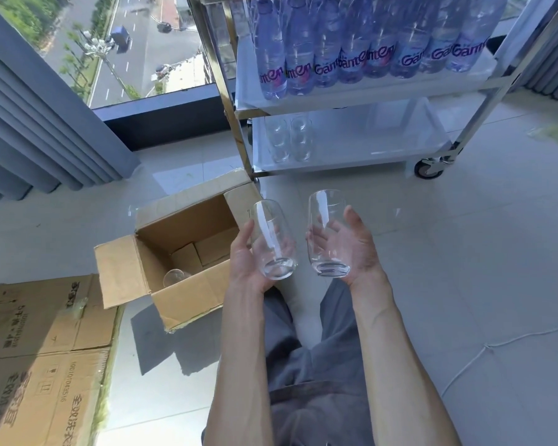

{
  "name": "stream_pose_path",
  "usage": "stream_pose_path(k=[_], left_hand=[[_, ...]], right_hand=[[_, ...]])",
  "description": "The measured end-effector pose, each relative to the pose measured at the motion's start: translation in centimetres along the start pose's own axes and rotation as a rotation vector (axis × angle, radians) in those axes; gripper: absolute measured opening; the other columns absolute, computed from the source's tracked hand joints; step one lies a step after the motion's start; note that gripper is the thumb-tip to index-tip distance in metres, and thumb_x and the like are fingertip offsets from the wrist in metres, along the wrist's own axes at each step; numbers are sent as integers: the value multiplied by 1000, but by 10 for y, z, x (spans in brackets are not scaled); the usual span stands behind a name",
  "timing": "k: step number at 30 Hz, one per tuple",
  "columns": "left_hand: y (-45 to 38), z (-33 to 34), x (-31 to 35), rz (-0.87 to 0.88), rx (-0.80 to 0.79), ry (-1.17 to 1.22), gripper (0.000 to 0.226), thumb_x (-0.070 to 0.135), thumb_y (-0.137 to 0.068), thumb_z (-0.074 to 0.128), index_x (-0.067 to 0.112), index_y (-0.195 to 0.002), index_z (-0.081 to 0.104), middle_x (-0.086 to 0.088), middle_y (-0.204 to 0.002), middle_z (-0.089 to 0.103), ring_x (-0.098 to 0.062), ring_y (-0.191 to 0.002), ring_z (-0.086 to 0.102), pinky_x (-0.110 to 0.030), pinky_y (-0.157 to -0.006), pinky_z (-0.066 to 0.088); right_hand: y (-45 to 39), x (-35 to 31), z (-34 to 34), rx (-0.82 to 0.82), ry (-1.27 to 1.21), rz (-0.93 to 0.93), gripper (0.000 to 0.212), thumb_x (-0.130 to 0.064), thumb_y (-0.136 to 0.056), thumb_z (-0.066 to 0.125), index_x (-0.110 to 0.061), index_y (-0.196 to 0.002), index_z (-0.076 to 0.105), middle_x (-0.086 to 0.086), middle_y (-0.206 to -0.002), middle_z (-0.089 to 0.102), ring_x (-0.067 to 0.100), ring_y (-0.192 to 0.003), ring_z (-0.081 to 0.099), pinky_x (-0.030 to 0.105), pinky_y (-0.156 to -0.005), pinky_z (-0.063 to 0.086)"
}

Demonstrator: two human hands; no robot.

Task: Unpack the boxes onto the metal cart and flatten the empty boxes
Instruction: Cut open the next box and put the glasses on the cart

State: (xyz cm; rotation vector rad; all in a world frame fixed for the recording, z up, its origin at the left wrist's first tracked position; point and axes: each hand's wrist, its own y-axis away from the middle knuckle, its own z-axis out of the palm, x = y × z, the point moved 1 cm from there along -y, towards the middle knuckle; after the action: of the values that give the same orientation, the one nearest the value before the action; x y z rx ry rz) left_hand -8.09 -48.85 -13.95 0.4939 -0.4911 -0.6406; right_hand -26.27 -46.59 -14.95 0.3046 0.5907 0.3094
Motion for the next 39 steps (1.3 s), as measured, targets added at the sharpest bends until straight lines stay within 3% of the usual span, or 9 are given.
stream_pose_path(k=[4, 10, 14, 17, 20, 24, 31, 35, 39], left_hand=[[-4, -5, -3, 44, 71, -56, 75, 48, -83, 64, -2, -136, 48, -24, -117, 61, -38, -97, 67, -44, -90, 54], [-4, 3, 0, 108, -40, -94, 81, 49, -67, 82, 7, -127, 47, -12, -101, 63, -27, -91, 63, -39, -91, 49], [-2, 4, -2, 131, 23, -103, 77, 51, -84, 63, -2, -136, 45, -23, -104, 67, -35, -96, 67, -43, -93, 51], [3, 7, -3, 115, -52, -108, 81, 57, -71, 74, 3, -125, 50, -17, -100, 67, -30, -93, 65, -40, -92, 51], [8, 13, -5, 111, -138, -50, 68, 49, -70, 75, 0, -114, 57, -14, -99, 68, -29, -88, 68, -38, -84, 56], [3, 6, -6, 188, -6, -111, 74, 50, -80, 66, -4, -129, 48, -18, -100, 62, -31, -86, 64, -40, -89, 51], [-15, -9, -4, 119, -105, -205, 66, 58, -76, 71, 6, -112, 54, -11, -100, 52, -25, -87, 56, -37, -85, 47], [-38, -2, -1, 268, 120, -372, 79, 51, -66, 83, 4, -124, 60, -15, -111, 61, -28, -95, 63, -45, -90, 51], [-72, 25, 2, 449, 363, -735, 58, 42, -68, 86, 14, -116, 68, -6, -109, 71, -26, -107, 65, -45, -97, 48]], right_hand=[[2, -4, 1, 55, -14, -10, 73, -55, -82, 62, -3, -132, 52, 24, -115, 63, 33, -98, 65, 38, -71, 57], [-1, -6, 0, 6, 78, -22, 97, -66, -47, 87, -5, -118, 60, 12, -101, 63, 26, -90, 62, 40, -86, 51], [-2, -9, 1, 31, -19, -58, 80, -57, -70, 74, -1, -123, 53, 22, -111, 64, 34, -97, 65, 42, -86, 54], [-3, -8, -2, 18, -72, -44, 79, -57, -79, 63, -1, -132, 48, 24, -113, 63, 35, -97, 65, 42, -82, 54], [-2, -5, -4, -49, -63, -47, 82, -63, -65, 76, -5, -121, 57, 13, -107, 64, 28, -95, 64, 39, -84, 53], [-2, -1, -3, -5, -22, -75, 76, -58, -55, 87, -9, -106, 60, 10, -96, 62, 24, -86, 62, 39, -84, 50], [-8, -4, -19, 162, 89, -55, 89, -66, -76, 63, -3, -137, 50, 18, -108, 65, 28, -93, 65, 39, -78, 52], [-15, -11, -29, 259, 209, -63, 94, -65, -41, 89, -9, -111, 61, 7, -88, 60, 20, -79, 59, 33, -69, 53], [-40, -40, -45, 613, 618, -313, 66, -59, -56, 86, -7, -93, 68, -4, -84, 67, 18, -84, 63, 30, -81, 45]])
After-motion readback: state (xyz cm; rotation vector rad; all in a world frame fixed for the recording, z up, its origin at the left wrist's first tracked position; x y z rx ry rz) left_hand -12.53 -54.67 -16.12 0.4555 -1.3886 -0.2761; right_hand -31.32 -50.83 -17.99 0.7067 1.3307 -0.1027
